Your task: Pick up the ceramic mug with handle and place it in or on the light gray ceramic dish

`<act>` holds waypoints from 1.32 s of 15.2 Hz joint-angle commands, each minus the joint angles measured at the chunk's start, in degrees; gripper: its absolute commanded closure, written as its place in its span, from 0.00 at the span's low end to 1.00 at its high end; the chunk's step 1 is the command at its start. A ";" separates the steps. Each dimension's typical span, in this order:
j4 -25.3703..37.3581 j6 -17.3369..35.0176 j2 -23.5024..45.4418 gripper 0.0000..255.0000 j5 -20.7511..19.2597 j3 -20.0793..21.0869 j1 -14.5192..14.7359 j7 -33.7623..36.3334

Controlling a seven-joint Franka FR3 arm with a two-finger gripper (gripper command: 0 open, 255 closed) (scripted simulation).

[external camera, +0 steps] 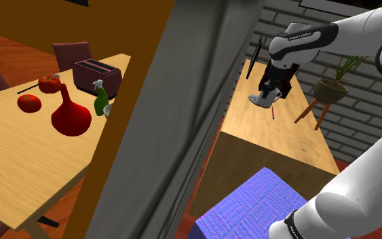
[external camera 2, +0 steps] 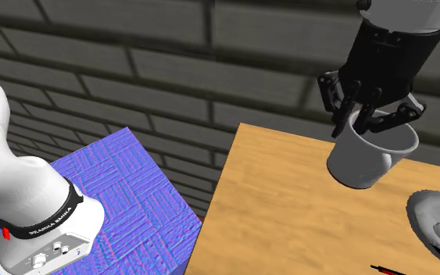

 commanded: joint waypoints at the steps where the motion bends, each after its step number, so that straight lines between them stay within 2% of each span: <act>1: 4.72 -0.99 3.96 1.00 1.98 -0.80 -1.09 -2.68; 7: 23.19 -6.84 17.70 1.00 8.52 -1.66 -6.59 -9.80; 12: 44.46 -15.01 31.37 1.00 13.52 -0.80 -13.71 -13.58; 14: 56.97 -20.15 38.64 1.00 15.45 0.03 -17.70 -14.21; 15: 65.91 -23.91 43.57 1.00 16.47 0.71 -20.39 -14.13; 16: 81.12 -30.45 51.62 1.00 17.67 1.99 -24.59 -13.22; 17: 76.55 -28.02 49.65 1.00 17.27 1.85 -23.55 -13.59; 20: 69.30 -23.61 47.11 1.00 16.93 1.43 -21.88 -14.15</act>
